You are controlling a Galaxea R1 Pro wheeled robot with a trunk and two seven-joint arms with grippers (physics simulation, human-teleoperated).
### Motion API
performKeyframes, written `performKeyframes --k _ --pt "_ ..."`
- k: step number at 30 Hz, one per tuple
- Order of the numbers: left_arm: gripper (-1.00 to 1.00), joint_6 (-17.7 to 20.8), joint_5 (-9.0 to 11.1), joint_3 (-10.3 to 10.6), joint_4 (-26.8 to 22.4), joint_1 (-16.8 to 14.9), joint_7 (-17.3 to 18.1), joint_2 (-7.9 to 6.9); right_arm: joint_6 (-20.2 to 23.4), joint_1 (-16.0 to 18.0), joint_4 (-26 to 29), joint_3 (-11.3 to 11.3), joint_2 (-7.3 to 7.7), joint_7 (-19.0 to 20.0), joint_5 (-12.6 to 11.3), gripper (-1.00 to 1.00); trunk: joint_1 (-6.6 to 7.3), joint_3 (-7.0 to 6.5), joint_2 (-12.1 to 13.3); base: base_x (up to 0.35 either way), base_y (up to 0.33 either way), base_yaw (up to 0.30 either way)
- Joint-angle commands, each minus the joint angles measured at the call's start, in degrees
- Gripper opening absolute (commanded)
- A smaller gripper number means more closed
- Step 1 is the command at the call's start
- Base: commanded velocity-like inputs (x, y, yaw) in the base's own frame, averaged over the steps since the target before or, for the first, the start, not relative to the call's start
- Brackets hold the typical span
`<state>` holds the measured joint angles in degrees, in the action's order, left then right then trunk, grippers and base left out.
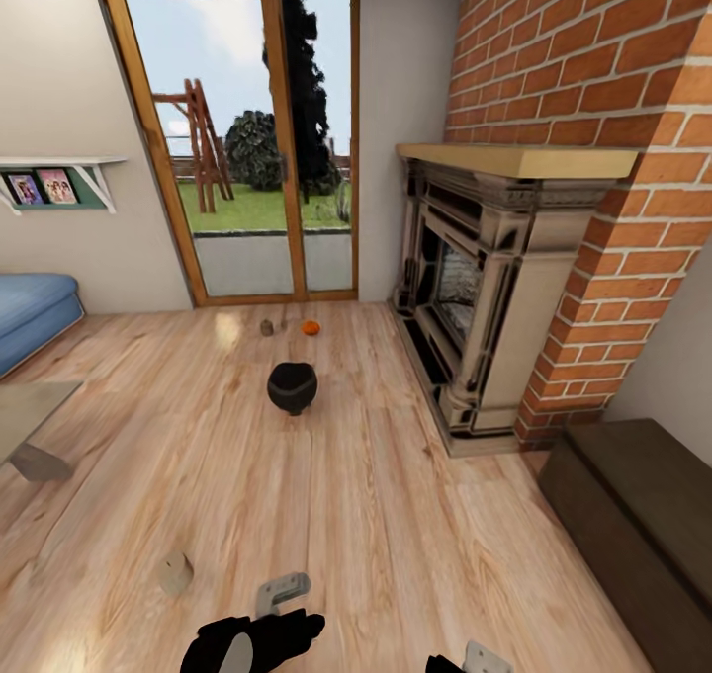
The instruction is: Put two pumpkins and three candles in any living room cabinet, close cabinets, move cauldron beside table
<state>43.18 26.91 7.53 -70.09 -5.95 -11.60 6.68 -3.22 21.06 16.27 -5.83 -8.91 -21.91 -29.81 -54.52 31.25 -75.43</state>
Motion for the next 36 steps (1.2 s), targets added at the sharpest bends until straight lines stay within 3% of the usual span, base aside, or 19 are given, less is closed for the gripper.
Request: performKeyframes --k 1,7,15,36 --pt "1.0 0.16 0.6 0.04 -0.06 -0.03 -0.53 0.0 -0.3 0.04 -0.01 -0.48 0.01 -0.28 -0.61 1.0 -0.03 0.06 -0.03 0.341 0.0 0.0" --pt "1.0 -0.18 0.6 0.03 0.07 -0.03 -0.6 -0.02 -0.3 0.04 -0.07 -0.5 -0.01 -0.32 -0.6 1.0 -0.03 0.06 -0.03 0.342 0.0 0.0" --pt "1.0 -3.51 0.52 -0.04 3.95 -0.3 -0.62 0.0 -0.46 0.04 -0.02 -0.58 0.01 -0.2 -0.48 1.0 -0.03 0.06 -0.03 0.342 0.0 0.0" --pt "1.0 -3.72 0.19 -0.06 4.26 -0.38 -0.62 0.0 -0.74 0.04 0.06 -0.67 -0.13 -0.06 -0.42 1.0 -0.03 0.06 -0.03 0.342 -0.026 0.0"
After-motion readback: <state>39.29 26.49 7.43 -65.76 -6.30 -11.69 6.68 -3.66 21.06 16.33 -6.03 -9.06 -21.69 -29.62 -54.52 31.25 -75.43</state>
